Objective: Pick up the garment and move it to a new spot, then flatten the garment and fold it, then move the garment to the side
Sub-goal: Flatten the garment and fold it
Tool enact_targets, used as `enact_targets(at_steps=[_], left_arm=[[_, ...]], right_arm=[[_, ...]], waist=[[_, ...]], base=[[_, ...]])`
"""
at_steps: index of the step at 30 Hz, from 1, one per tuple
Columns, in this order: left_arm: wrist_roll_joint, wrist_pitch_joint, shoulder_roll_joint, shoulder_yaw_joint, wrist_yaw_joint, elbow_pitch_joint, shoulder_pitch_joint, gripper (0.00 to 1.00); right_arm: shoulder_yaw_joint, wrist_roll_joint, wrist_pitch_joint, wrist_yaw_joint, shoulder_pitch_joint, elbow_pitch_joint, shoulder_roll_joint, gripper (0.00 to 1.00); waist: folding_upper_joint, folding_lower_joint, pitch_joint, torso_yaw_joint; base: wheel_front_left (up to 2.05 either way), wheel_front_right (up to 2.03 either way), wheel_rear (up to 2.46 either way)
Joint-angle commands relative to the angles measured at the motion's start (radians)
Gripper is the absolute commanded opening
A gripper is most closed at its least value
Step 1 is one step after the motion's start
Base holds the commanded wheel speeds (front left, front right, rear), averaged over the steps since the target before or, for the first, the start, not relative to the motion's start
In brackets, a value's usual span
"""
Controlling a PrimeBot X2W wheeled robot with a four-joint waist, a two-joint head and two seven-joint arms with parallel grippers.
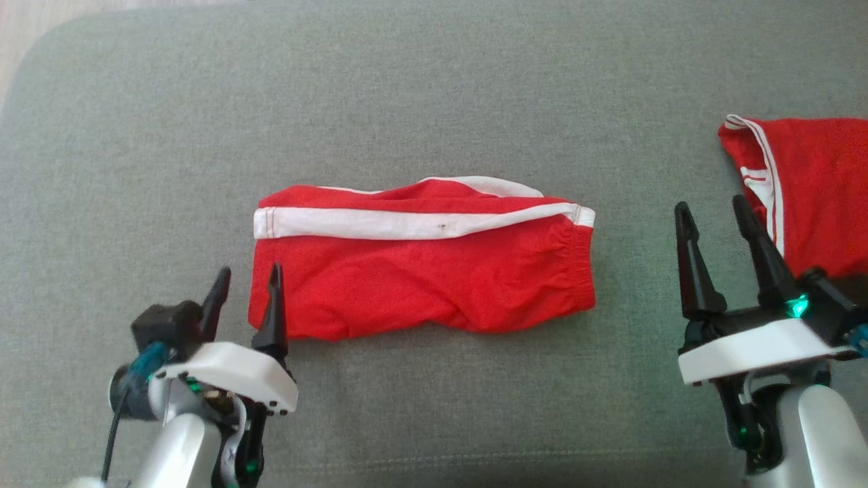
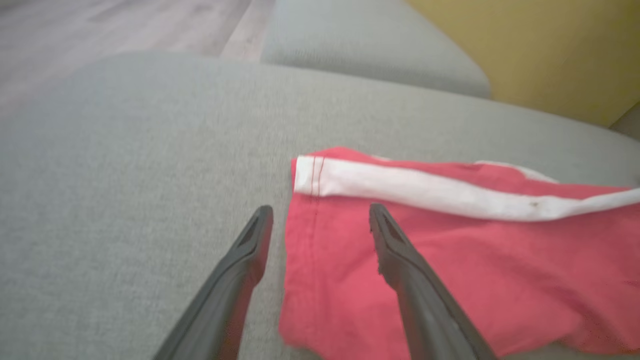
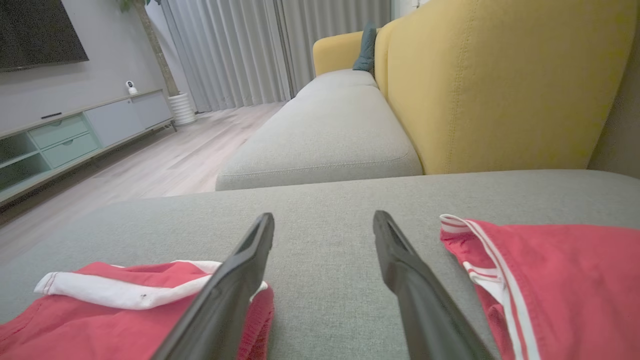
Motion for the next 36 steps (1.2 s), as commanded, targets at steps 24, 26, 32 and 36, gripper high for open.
enact_targets(at_steps=[24, 26, 32, 36], left_arm=[[0.151, -0.146, 0.059, 0.049, 0.054, -0.242, 0.053, 1.0], [0.151, -0.145, 0.06, 0.048, 0.055, -0.243, 0.052, 1.0], [0.151, -0.145, 0.06, 0.042, 0.059, -0.247, 0.045, 1.0], [0.152, -0.145, 0.058, 0.035, 0.057, -0.248, 0.033, 1.0]], right_arm=[[-0.004, -0.057, 0.042, -0.001, 0.056, -0.099, 0.0, 1.0], [-0.005, -0.057, 0.044, -0.001, 0.056, -0.099, 0.001, 1.0], [-0.006, -0.057, 0.048, -0.001, 0.052, -0.095, 0.003, 1.0], [0.004, -0.051, 0.068, -0.001, 0.046, -0.076, 0.002, 1.0]], waist=[[0.0, 0.0, -0.053, 0.001], [0.0, 0.0, -0.051, 0.001], [0.0, 0.0, -0.045, 0.002], [0.0, 0.0, -0.033, 0.01]], base=[[0.0, 0.0, 0.0], [0.0, 0.0, 0.0], [0.0, 0.0, 0.0], [0.0, 0.0, 0.0]])
